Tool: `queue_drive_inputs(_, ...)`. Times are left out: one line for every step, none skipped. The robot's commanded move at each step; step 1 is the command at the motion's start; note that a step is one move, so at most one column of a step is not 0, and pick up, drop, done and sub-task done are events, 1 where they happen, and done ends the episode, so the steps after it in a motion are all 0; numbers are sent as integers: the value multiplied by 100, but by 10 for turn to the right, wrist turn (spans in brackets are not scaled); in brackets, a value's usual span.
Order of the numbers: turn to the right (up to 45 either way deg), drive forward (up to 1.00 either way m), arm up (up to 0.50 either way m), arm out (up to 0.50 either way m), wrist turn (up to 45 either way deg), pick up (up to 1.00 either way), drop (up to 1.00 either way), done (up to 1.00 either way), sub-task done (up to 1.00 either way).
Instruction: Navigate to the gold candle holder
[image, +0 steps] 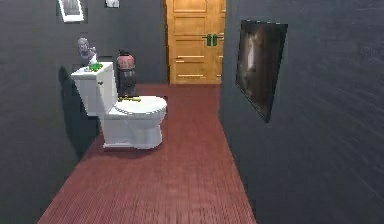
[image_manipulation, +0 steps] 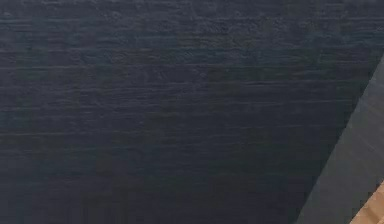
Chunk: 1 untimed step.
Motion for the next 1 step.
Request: queue_drive_inputs(0,60,0,0,0,0,0,0,0)
